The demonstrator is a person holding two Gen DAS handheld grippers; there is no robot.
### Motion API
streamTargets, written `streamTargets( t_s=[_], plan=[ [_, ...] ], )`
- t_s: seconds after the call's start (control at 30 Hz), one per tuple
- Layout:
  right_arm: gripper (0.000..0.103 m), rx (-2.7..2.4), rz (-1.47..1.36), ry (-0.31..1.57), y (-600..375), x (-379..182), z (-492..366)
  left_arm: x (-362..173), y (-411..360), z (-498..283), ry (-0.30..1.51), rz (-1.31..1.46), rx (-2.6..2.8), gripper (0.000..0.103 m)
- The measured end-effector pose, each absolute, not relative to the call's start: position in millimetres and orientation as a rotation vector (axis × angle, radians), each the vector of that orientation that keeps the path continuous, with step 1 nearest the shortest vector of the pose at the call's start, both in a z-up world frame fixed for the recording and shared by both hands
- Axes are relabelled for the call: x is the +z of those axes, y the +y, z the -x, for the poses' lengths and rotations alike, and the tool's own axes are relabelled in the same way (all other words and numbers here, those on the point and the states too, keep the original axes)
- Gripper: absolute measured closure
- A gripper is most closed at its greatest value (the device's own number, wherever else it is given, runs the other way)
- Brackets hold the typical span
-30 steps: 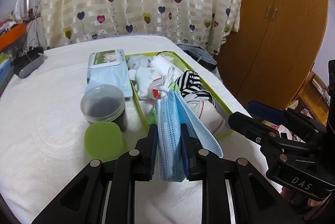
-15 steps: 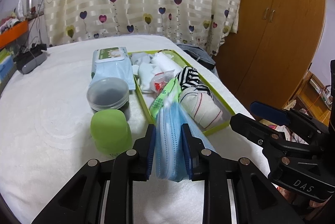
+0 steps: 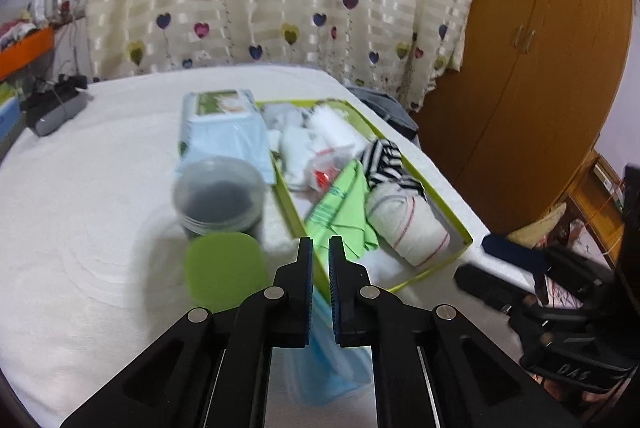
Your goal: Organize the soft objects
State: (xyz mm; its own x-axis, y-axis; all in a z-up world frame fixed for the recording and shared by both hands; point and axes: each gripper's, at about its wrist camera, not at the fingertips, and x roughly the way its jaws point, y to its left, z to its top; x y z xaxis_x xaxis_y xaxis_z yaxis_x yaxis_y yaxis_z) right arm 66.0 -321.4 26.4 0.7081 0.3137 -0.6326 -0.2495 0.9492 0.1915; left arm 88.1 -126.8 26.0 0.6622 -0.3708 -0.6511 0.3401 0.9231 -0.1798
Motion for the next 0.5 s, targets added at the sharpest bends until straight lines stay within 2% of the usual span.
streamTargets(
  t_s=[0.07, 0.4, 0.47, 0.5],
  plan=[
    [0.050, 0.366, -0.101, 0.739, -314.4, 20.3, -66.3, 30.3, -119.0, -86.0, 0.731, 0.051, -0.390, 0.094],
    [0.052, 0.548, -0.044, 0.870, -248.6, -20.2, -72.9, 28.5, -92.9, -78.1, 0.742, 0.072, -0.338, 0.092],
    [0.071, 0.557, -0.028, 0.885, -242.2, -24.5, -74.9, 27.7, -88.0, -77.1, 0.744, 0.079, -0.332, 0.091],
    [0.073, 0.555, -0.023, 0.886, -241.7, -24.9, -74.3, 27.7, -86.4, -76.8, 0.744, 0.081, -0.332, 0.091]
  ],
)
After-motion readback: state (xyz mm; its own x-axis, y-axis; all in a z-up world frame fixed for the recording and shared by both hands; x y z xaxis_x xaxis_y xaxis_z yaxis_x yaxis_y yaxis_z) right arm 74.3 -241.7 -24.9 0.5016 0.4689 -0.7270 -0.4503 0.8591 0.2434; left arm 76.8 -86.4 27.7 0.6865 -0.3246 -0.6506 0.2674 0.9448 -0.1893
